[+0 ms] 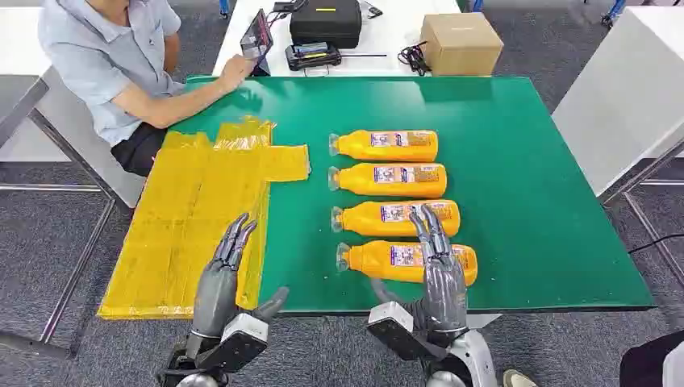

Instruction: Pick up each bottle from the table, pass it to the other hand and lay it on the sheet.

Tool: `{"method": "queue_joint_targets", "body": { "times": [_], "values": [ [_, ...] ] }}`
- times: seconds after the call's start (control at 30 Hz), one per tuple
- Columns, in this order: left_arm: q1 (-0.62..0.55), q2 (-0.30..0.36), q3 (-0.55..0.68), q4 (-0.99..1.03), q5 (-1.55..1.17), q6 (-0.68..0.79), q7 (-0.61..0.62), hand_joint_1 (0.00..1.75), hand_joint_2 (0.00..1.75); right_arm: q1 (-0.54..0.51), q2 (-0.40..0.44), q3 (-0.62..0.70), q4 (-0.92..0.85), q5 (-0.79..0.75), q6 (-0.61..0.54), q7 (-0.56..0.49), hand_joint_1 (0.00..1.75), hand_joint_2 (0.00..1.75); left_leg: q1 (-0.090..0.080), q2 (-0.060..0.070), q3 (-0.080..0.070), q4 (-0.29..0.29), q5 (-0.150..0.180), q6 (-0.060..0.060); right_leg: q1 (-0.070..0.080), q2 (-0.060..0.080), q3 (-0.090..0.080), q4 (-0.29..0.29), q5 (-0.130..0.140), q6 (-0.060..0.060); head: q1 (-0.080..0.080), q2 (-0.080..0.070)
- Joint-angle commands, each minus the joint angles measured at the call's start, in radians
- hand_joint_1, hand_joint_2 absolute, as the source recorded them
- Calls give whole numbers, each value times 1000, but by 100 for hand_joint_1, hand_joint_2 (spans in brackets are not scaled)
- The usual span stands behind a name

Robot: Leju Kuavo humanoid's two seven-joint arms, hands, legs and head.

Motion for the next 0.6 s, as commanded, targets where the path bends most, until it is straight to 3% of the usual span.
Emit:
{"method": "queue_joint_targets", "body": {
  "times": [0.03,0.07,0.1,0.13,0.23,0.4,0.6],
  "values": [
    [-20,0,11,13,-3,-35,27,0,175,-5,32,-61,33,-50,22,-15,0,175,1,0,3,0,-1,-2,1,0,4,-1,-1,-2,0,0],
    [-11,3,11,4,-19,-33,28,0,175,1,38,-70,28,-146,102,-27,0,175,2,1,5,0,-2,-2,2,0,5,-1,-2,-3,0,0],
    [26,-37,94,-31,-41,93,63,0,175,2,47,-69,25,-20,29,-29,0,175,1,0,3,0,-1,-2,1,0,3,-1,-1,-2,0,0],
    [108,7,163,-127,38,50,18,0,175,11,99,-25,14,112,15,6,0,175,1,0,2,-1,-1,-1,1,0,2,-1,-1,-1,0,0],
    [140,-69,351,-186,38,-101,-97,0,175,8,91,30,7,134,-7,68,0,175,2,12,5,1,-5,-3,2,11,3,1,-2,-4,0,0],
    [110,-69,342,-140,25,-84,-82,0,175,8,75,21,3,131,-10,74,0,175,2,2,2,0,-2,-3,2,1,2,0,-2,-3,0,0],
    [111,-69,329,-138,21,-59,-75,0,175,3,80,15,-2,134,9,63,0,175,2,3,3,0,-3,-3,2,2,3,0,-2,-3,0,0]
  ]
}}
